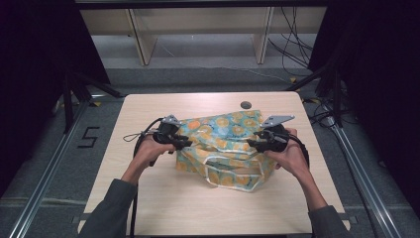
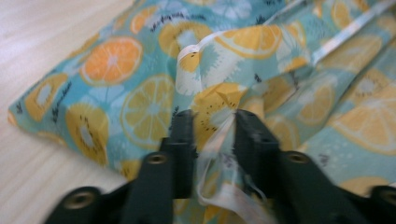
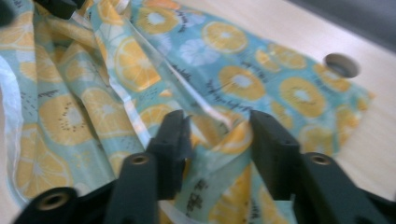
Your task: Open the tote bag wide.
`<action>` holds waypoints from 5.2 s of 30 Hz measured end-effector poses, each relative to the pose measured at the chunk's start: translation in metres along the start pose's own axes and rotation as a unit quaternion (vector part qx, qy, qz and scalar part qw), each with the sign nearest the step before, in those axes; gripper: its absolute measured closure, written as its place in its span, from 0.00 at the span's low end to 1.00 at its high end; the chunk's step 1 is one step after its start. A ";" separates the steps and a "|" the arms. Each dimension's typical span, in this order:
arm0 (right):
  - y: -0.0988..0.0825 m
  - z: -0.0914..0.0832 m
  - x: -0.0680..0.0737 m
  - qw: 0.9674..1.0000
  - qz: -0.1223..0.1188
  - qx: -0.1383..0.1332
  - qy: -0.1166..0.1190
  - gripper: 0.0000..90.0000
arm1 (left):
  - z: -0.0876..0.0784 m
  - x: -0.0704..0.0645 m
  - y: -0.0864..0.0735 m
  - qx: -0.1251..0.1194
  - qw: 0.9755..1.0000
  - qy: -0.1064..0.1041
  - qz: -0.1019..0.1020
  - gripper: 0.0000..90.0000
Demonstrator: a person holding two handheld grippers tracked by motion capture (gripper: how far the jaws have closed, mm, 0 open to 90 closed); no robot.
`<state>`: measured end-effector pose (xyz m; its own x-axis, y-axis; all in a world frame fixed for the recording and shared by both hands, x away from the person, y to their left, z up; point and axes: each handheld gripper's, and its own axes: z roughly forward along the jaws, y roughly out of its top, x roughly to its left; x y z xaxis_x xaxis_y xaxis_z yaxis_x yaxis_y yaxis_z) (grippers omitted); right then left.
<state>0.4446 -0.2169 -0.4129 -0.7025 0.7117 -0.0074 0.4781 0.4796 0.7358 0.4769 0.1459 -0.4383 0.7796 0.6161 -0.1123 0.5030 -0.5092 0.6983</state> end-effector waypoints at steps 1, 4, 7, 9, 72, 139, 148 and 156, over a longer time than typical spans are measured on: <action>-0.002 0.001 -0.001 1.000 -0.007 -0.001 0.008 0.56 | -0.003 -0.001 -0.002 0.001 1.000 0.012 -0.001 0.64; -0.005 -0.001 0.004 1.000 -0.014 -0.001 0.025 0.51 | -0.023 -0.010 -0.007 -0.016 0.999 0.015 -0.024 0.47; -0.006 -0.006 0.012 0.999 -0.015 0.000 0.031 0.48 | -0.049 -0.028 -0.005 -0.059 0.998 0.030 -0.016 0.44; -0.004 -0.004 0.016 0.999 -0.026 -0.011 0.023 0.51 | -0.065 -0.049 0.003 -0.088 0.996 0.033 0.008 0.44; -0.003 0.063 0.055 0.996 -0.055 0.069 0.014 0.55 | 0.057 -0.059 0.087 -0.007 0.997 -0.041 0.065 0.96; -0.006 0.008 -0.030 0.997 0.060 -0.017 -0.039 0.59 | 0.074 -0.002 0.080 -0.015 1.000 -0.003 0.001 0.92; 0.003 0.030 0.039 1.000 0.006 0.030 0.002 0.54 | 0.066 -0.006 0.081 -0.039 0.999 -0.014 -0.012 0.92; -0.001 0.060 0.033 0.997 -0.045 0.047 -0.051 0.92 | 0.065 -0.012 0.083 -0.031 0.999 -0.021 0.008 0.93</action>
<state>0.4526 -0.1633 -0.4544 -0.6891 0.7105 -0.1427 0.4667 0.5857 0.6627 0.5340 0.0573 -0.4252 0.8029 0.5817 -0.1306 0.4678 -0.4791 0.7427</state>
